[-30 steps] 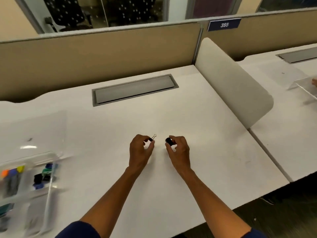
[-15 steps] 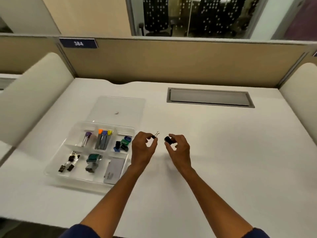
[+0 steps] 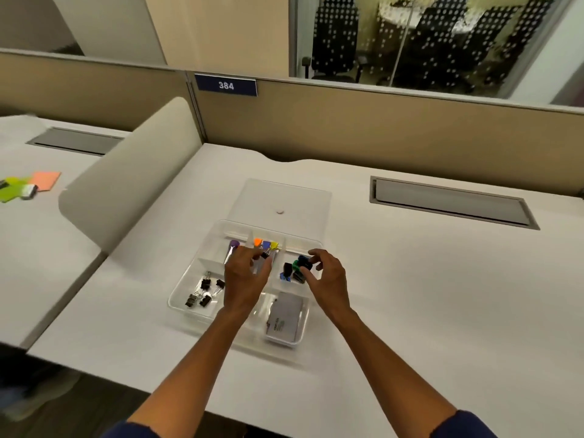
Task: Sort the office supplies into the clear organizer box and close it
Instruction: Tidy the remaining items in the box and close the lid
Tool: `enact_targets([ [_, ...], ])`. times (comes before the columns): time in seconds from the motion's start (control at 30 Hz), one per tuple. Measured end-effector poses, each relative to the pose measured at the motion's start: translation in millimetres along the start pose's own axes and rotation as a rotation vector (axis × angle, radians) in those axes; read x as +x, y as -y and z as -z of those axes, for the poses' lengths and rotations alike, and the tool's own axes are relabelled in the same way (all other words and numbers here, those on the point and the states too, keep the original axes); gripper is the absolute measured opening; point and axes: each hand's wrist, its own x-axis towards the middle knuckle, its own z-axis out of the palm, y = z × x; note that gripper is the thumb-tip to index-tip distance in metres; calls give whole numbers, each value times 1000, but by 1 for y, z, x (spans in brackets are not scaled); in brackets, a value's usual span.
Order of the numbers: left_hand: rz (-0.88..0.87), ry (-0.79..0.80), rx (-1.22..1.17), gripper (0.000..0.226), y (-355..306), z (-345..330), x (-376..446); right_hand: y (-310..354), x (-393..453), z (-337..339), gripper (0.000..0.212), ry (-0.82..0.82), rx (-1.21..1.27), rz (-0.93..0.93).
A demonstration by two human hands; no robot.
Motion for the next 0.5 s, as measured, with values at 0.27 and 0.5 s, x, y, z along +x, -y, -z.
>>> enact_targets([
  [0.27,14,14,34,15,40,34,7,8,8,-30,33,-63,-46,-67],
  [0.5,37,-3,78,16,65,64,3,29,6,-63,24,-100,-47,-31],
])
